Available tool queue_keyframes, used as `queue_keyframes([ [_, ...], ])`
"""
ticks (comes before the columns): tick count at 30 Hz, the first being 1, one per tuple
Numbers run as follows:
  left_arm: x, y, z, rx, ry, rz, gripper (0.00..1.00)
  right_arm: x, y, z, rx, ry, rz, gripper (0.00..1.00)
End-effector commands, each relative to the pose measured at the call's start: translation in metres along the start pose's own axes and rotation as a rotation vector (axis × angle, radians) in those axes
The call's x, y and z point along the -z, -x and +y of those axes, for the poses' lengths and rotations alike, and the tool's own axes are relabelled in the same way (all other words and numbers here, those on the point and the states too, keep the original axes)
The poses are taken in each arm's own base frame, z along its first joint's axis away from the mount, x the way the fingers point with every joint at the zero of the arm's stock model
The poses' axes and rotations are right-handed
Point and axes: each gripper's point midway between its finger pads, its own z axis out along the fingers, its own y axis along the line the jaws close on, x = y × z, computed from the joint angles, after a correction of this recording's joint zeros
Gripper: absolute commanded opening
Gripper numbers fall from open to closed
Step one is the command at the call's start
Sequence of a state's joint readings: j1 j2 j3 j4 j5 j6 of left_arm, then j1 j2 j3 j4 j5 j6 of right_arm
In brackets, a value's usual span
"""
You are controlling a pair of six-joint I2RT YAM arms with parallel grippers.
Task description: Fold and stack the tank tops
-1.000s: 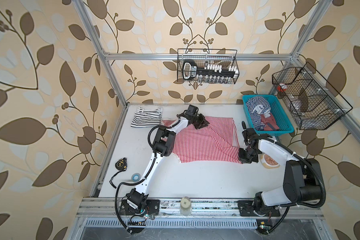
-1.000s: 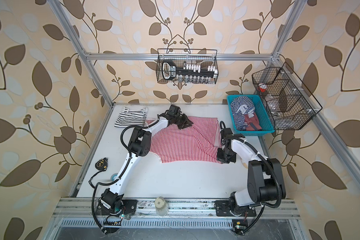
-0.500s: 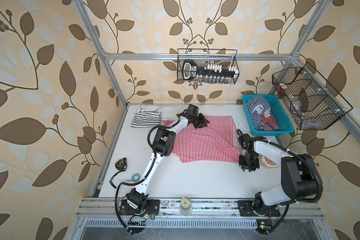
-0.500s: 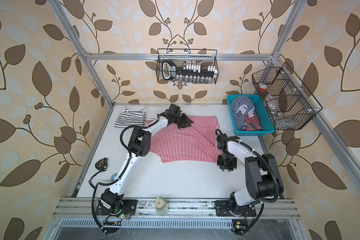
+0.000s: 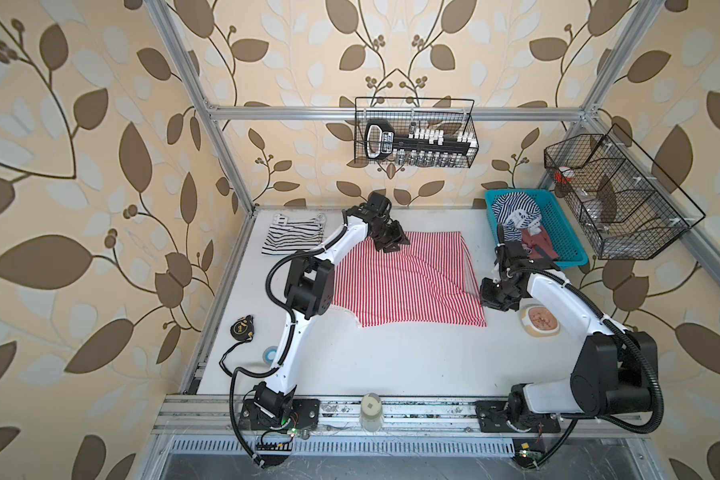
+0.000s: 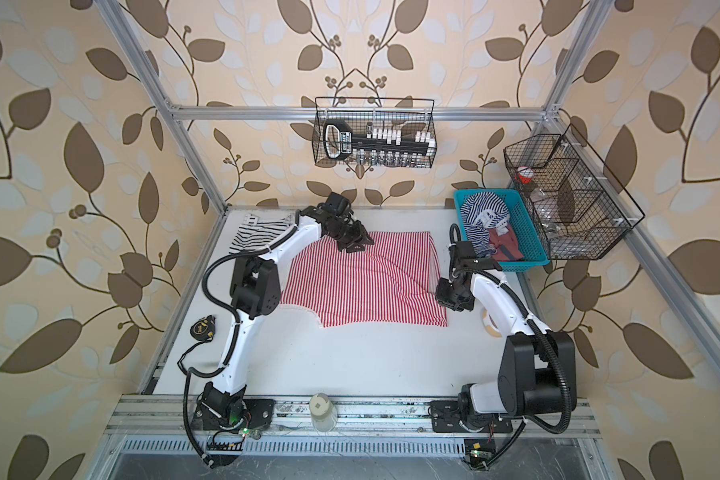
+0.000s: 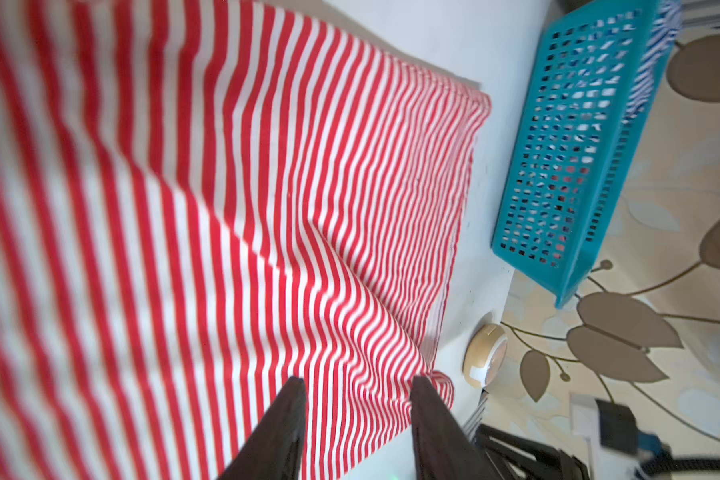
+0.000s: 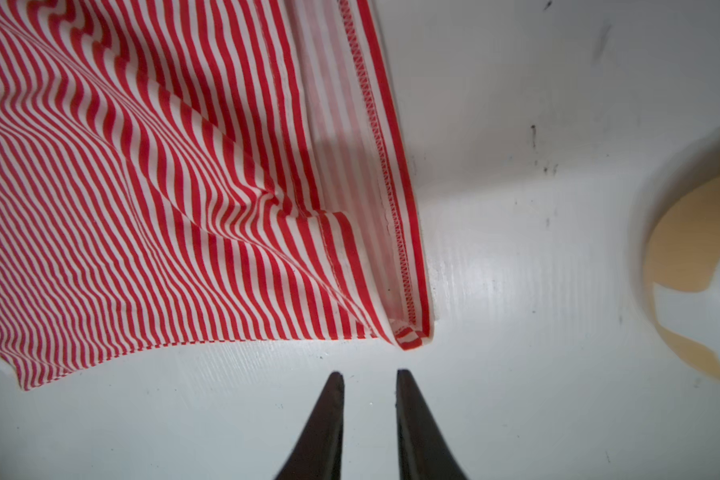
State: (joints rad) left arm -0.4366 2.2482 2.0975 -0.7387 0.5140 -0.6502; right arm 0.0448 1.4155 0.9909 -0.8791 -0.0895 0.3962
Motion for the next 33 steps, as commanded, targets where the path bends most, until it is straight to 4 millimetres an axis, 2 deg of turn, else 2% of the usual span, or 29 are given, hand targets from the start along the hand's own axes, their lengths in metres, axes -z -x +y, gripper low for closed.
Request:
queue_keyframes([
  [1, 0.065, -0.039, 0.026, -0.102, 0.173, -0.008, 0.43, -0.012, -0.016, 0.007, 0.027, 0.057, 0.043, 0.29],
  [4, 0.074, -0.082, 0.068, -0.081, 0.288, 0.045, 0.41, -0.016, -0.023, 0.003, 0.025, 0.051, 0.044, 0.36],
  [7, 0.077, -0.121, 0.109, -0.054, 0.4, 0.11, 0.4, -0.022, -0.03, -0.001, 0.022, 0.039, 0.054, 0.37],
  [11, 0.062, -0.152, 0.137, 0.0, 0.42, 0.175, 0.41, -0.033, -0.035, -0.007, 0.009, 0.025, 0.063, 0.38],
  [16, 0.044, -0.176, 0.146, 0.009, 0.424, 0.219, 0.47, -0.042, -0.029, -0.013, -0.022, 0.016, 0.038, 0.38],
  [21, 0.031, -0.191, 0.158, 0.023, 0.436, 0.247, 0.49, -0.036, -0.018, -0.013, -0.007, 0.013, 0.009, 0.43],
  [24, 0.023, -0.197, 0.17, 0.035, 0.459, 0.269, 0.49, -0.024, -0.003, -0.005, 0.007, 0.048, -0.046, 0.47],
  [29, 0.014, -0.209, 0.191, 0.059, 0.502, 0.31, 0.48, -0.005, 0.036, 0.016, 0.033, 0.145, -0.124, 0.47],
  [33, 0.012, -0.217, 0.199, 0.069, 0.514, 0.329, 0.44, -0.009, 0.067, 0.029, 0.081, 0.172, -0.12, 0.44],
])
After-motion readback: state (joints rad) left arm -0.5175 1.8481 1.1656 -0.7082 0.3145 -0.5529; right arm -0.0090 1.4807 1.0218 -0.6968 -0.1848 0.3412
